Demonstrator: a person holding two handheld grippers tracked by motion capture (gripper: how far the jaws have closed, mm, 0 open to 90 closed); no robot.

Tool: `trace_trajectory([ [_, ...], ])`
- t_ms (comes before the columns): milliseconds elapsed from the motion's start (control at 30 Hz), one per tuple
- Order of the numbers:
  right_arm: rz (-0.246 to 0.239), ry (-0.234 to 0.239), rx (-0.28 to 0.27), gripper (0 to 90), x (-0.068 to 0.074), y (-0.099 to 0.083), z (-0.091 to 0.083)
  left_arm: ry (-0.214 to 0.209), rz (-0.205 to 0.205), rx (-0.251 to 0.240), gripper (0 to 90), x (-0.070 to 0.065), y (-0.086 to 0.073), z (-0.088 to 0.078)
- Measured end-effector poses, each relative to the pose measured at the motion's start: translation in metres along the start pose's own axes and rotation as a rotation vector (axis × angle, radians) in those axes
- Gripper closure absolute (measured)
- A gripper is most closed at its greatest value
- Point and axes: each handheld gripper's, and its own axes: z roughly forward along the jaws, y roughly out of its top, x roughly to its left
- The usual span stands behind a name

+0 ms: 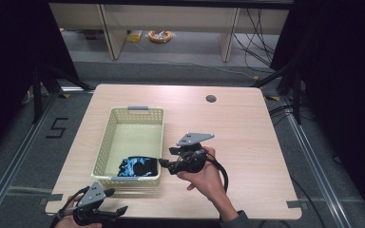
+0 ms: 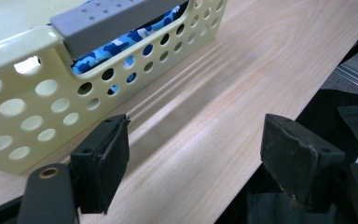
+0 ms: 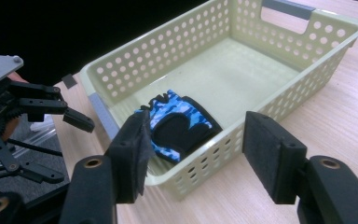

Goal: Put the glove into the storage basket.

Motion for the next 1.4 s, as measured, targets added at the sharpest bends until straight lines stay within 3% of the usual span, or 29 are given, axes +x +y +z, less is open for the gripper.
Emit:
trace_trajectory([
  [67, -0.001, 0.014, -0.026, 41.8, -0.002, -0.003, -0.002, 0.006, -0.014, 0.018, 23.5, 0.001, -0.001, -0.001],
  [100, -0.013, 0.006, -0.019, 41.0, -0.003, -0.004, -0.004, 0.008, 0.0, 0.007, 23.6, 0.002, 0.0, -0.001],
  [233, 0.01, -0.005, -0.018, 39.6, -0.004, -0.012, -0.011, 0.014, -0.045, -0.02, 23.8, 0.005, -0.003, 0.001],
  [267, -0.003, -0.015, -0.022, 38.9, -0.008, -0.015, -0.014, 0.021, -0.026, -0.003, 23.8, 0.007, -0.002, 0.0],
  [333, 0.011, -0.015, -0.019, 38.4, -0.009, -0.018, -0.017, 0.018, -0.019, -0.017, 23.8, 0.007, -0.002, -0.001],
  [433, -0.017, -0.007, -0.028, 37.6, -0.014, -0.024, -0.017, 0.018, -0.02, -0.02, 23.9, 0.007, -0.002, -0.001],
  [500, 0.031, -0.012, -0.011, 37.2, -0.014, -0.032, -0.022, 0.019, -0.027, -0.005, 23.9, 0.008, -0.002, -0.002],
  [533, 0.02, -0.019, -0.012, 36.7, -0.016, -0.034, -0.024, 0.022, -0.04, -0.02, 23.9, 0.007, -0.002, -0.001],
  [567, 0.033, -0.03, -0.015, 36.5, -0.015, -0.036, -0.025, 0.02, -0.024, -0.027, 23.8, 0.009, -0.002, -0.001],
  [600, 0.03, -0.023, -0.021, 36.1, -0.018, -0.039, -0.027, 0.021, -0.001, -0.002, 23.8, 0.011, -0.002, -0.003],
  [633, 0.035, -0.03, -0.026, 35.5, -0.019, -0.041, -0.03, 0.018, -0.041, -0.023, 23.8, 0.009, -0.003, -0.001],
  [667, 0.053, -0.037, -0.022, 34.8, -0.019, -0.043, -0.033, 0.019, -0.045, -0.028, 23.8, 0.009, -0.003, -0.001],
  [700, 0.056, -0.039, -0.028, 34.5, -0.021, -0.045, -0.035, 0.033, 0.002, -0.006, 23.7, 0.012, -0.002, -0.003],
  [733, 0.058, -0.049, -0.035, 33.8, -0.022, -0.047, -0.038, 0.032, -0.012, -0.016, 23.6, 0.011, -0.002, -0.002],
  [800, 0.066, -0.045, -0.046, 32.7, -0.024, -0.052, -0.042, 0.031, 0.015, 0.0, 23.3, 0.014, -0.002, -0.003],
  [933, 0.088, -0.052, -0.052, 29.4, -0.027, -0.063, -0.048, 0.028, -0.028, -0.022, 21.8, 0.011, -0.003, -0.001],
  [1000, 0.106, -0.057, -0.045, 28.4, -0.027, -0.068, -0.051, 0.026, 0.009, 0.018, 21.2, 0.013, -0.002, -0.004],
  [1067, 0.083, -0.043, -0.058, 28.2, -0.03, -0.07, -0.05, 0.025, 0.005, 0.011, 20.9, 0.013, -0.002, -0.004],
  [1100, 0.126, -0.051, -0.048, 27.7, -0.028, -0.076, -0.054, 0.027, -0.019, -0.012, 20.3, 0.011, -0.003, -0.002],
  [1133, 0.126, -0.051, -0.048, 27.7, -0.028, -0.076, -0.054, 0.027, -0.019, -0.012, 19.9, 0.011, -0.003, -0.002],
  [1167, 0.129, -0.054, -0.049, 27.5, -0.028, -0.079, -0.054, 0.027, 0.007, 0.012, 19.9, 0.013, -0.002, -0.004],
  [1267, 0.12, -0.063, -0.049, 27.2, -0.031, -0.086, -0.057, 0.032, 0.0, 0.008, 17.9, 0.013, -0.003, -0.004],
  [1300, 0.15, -0.059, -0.046, 26.9, -0.029, -0.088, -0.058, 0.033, -0.029, -0.016, 17.9, 0.011, -0.003, -0.002],
  [1333, 0.114, -0.066, -0.05, 26.7, -0.032, -0.09, -0.059, 0.038, 0.002, 0.002, 17.7, 0.013, -0.003, -0.004],
  [1367, 0.156, -0.068, -0.043, 26.6, -0.029, -0.093, -0.06, 0.04, 0.001, -0.001, 17.6, 0.013, -0.003, -0.003],
  [1400, 0.148, -0.068, -0.042, 26.6, -0.03, -0.095, -0.061, 0.039, -0.001, 0.001, 17.5, 0.013, -0.003, -0.003],
])
